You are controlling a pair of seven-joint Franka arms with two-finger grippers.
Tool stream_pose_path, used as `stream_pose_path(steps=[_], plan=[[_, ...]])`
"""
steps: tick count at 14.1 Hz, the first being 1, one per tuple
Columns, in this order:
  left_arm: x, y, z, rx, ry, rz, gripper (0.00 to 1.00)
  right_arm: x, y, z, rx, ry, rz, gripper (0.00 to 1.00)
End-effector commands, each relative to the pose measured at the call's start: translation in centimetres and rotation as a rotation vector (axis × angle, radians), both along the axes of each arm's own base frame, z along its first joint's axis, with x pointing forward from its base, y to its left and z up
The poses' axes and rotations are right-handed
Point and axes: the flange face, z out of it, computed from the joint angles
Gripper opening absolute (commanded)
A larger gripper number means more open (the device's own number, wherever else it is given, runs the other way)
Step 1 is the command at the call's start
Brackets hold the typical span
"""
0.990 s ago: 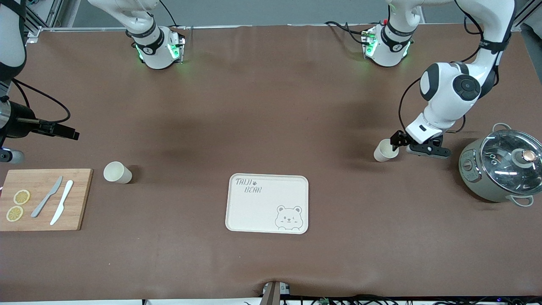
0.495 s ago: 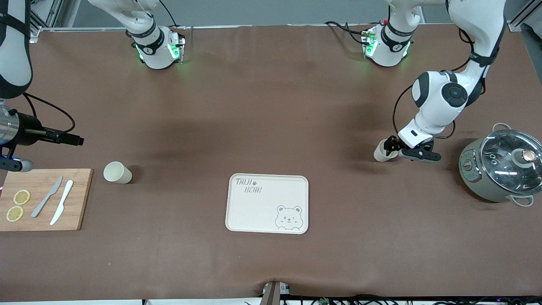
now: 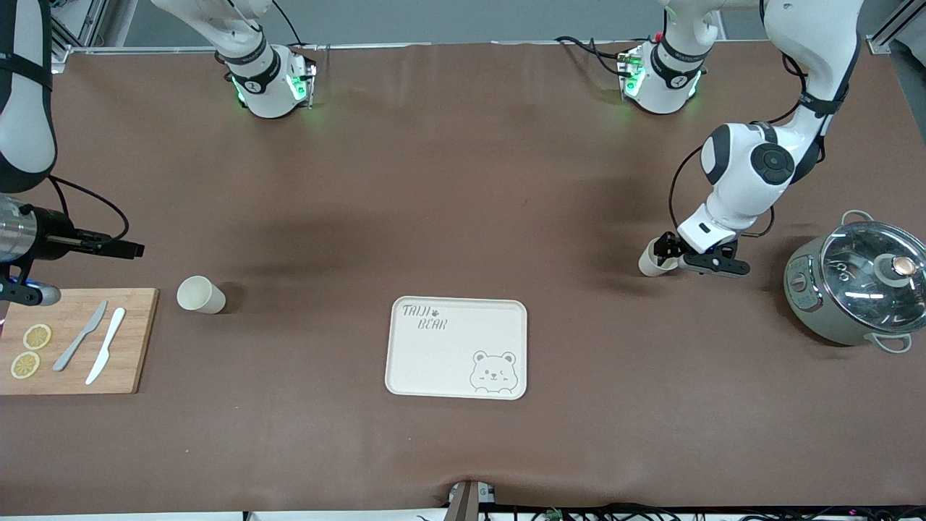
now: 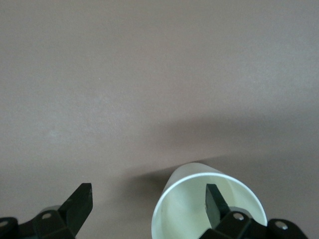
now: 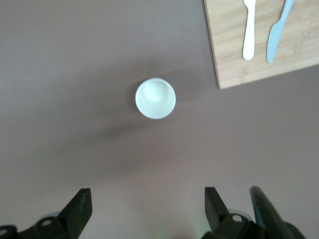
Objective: Place white IKEA cup upright on tray with both arms
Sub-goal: 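Lower the left gripper around the cup rim and close it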
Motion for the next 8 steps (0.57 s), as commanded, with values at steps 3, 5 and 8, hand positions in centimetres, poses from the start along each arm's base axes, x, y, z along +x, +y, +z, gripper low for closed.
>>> stream_pose_path(steps=[3,5,8], plan=[[-1.4,-0.2,-1.2,-0.005,0.019,-0.013,1.00,0.4,-0.7,-1.7,0.015,-0.011,-0.011,1.00],[-1.6,-0.2,-1.5,-0.005,0.030,-0.011,0.89,0.3,-1.3,-2.8,0.012,-0.021,-0.023,1.00],[-1.4,-0.2,-1.5,-0.004,0.030,-0.017,0.00,0.3,-1.4,-3.9,0.010,-0.023,-0.025,1.00]])
